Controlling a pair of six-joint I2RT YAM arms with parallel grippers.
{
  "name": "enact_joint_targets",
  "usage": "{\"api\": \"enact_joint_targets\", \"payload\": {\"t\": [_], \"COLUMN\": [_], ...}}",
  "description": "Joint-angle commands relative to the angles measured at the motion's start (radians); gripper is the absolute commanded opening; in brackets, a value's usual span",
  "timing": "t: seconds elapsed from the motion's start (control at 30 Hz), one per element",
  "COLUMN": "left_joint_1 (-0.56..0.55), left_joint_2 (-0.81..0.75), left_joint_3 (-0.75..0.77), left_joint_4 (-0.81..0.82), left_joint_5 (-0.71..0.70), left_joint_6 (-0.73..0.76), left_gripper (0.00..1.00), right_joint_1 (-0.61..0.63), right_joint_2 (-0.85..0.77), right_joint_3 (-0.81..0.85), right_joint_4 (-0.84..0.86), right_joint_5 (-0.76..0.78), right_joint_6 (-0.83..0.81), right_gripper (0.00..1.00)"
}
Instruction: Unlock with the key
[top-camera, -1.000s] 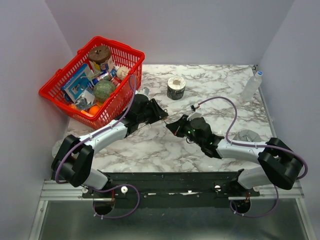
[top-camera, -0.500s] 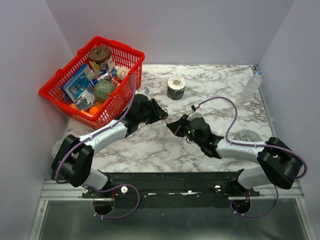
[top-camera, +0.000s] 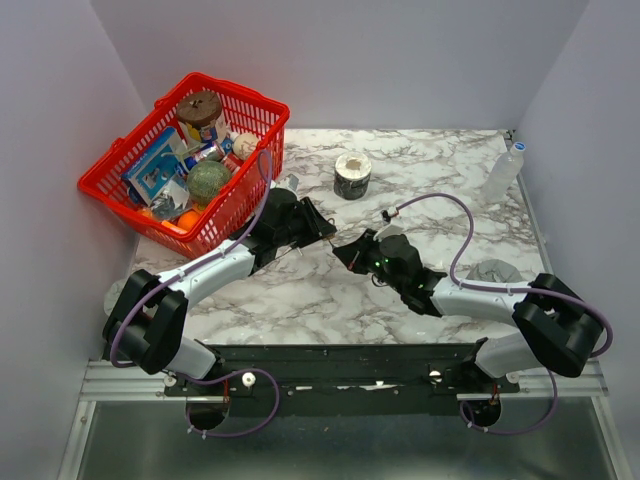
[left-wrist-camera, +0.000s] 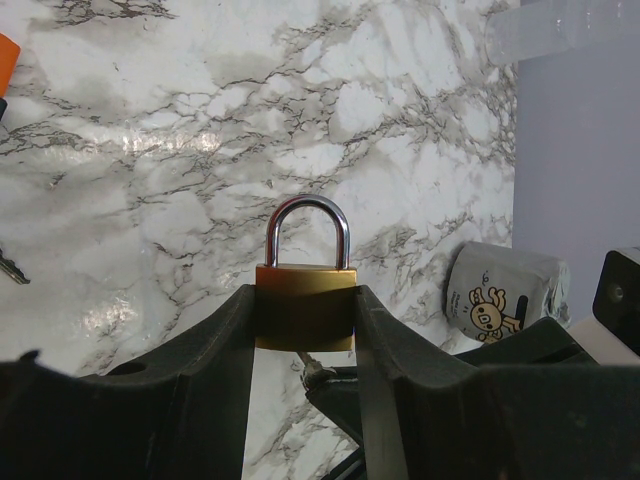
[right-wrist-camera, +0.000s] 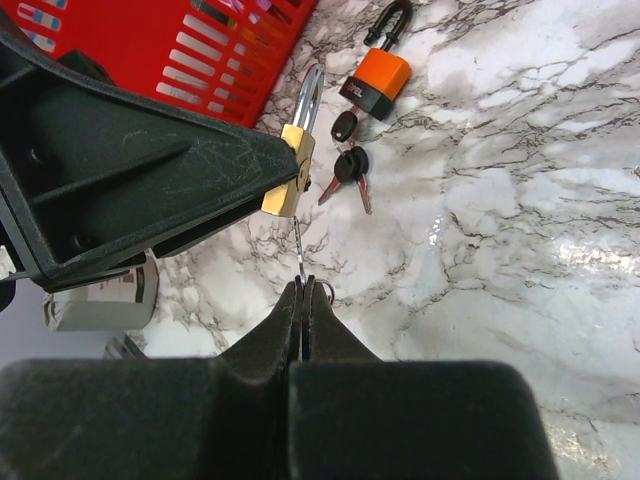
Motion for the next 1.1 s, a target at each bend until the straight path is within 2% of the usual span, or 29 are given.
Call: {"api": "enact_joint_targets", "payload": {"t": [0.0, 0.37, 1.07], "left_joint_1": [0.005, 0.005, 0.005], "left_joint_2": [-0.031, -0.028, -0.031], "left_joint_3": [0.004, 0.004, 0.002], "left_joint_4": [0.026, 0.025, 0.026], "left_joint_5": [0.004, -0.001, 0.003], "left_joint_6": [0.009, 0.012, 0.007], "left_gripper": [0.0, 0.0, 0.0], "right_joint_1": [0.004, 0.005, -0.004], "right_joint_2": [-0.013, -0.056, 0.003], "right_joint_3": [0.02, 0.012, 0.049], "right_joint_4": [0.023, -0.003, -0.009], "right_joint_5": [0.028, 0.039, 0.045], "right_joint_6": [-0.024, -0.047, -0.029], "right_gripper": [0.01, 0.01, 0.01]}}
